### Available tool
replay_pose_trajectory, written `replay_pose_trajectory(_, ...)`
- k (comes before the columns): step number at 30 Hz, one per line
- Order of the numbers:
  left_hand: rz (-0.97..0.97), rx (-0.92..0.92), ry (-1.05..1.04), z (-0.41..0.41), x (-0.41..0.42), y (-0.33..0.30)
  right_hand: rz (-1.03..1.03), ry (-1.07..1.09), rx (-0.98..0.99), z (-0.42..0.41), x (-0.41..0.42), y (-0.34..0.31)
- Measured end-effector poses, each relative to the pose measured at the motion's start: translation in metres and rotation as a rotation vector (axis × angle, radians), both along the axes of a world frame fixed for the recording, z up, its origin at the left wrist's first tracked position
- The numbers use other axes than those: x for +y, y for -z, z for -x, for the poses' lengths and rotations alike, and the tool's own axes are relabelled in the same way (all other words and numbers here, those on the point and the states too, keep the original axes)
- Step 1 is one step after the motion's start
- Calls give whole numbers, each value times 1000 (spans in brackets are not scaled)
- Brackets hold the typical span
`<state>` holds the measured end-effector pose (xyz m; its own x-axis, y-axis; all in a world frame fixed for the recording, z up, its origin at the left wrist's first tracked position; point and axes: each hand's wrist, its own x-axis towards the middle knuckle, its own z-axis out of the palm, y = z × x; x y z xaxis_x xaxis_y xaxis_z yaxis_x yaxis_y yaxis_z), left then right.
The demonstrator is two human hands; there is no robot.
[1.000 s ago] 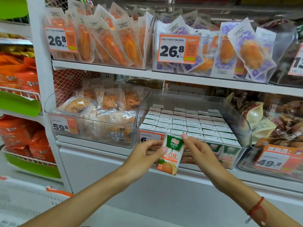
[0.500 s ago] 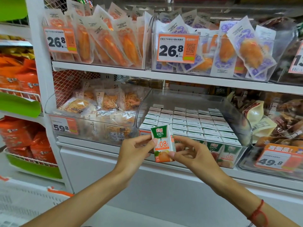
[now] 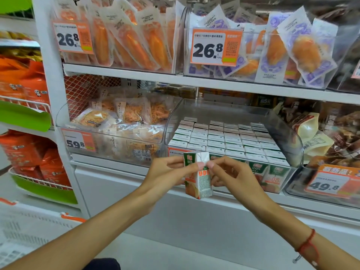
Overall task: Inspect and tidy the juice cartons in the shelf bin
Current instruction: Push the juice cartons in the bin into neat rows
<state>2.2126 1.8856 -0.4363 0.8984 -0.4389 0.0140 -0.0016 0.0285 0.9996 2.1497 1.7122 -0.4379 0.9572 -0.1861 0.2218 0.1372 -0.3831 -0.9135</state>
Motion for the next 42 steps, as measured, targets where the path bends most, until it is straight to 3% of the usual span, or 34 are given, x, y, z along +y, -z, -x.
replay_pose_trajectory(5,2,62,56,-1,-2,0,-96,-19,138,-2,-5,-2)
replay_pose_trajectory(10,123,96,67,-3,1,-1,-120,-211,338,1,-12,-3)
replay_pose_trajectory(17,133,91,146,-3,-1,2,-206,-238,369,1,-8,-4)
replay_pose_trajectory(23,148,49,215,-2,-4,3,-188,-204,300,1,-6,-3)
replay_pose_trajectory(26,97,-4,90,-2,-5,4,-172,-111,254,0,-5,0)
replay_pose_trajectory(29,83,-20,-66,-1,-7,8,-36,66,149,-2,-1,4)
replay_pose_trajectory(32,84,20,-69,1,-10,10,146,173,21,-2,6,8)
replay_pose_trajectory(39,66,130,-11,-9,1,8,209,135,20,-4,10,9)
replay_pose_trajectory(42,25,101,46,-14,7,6,97,34,109,-4,3,2)
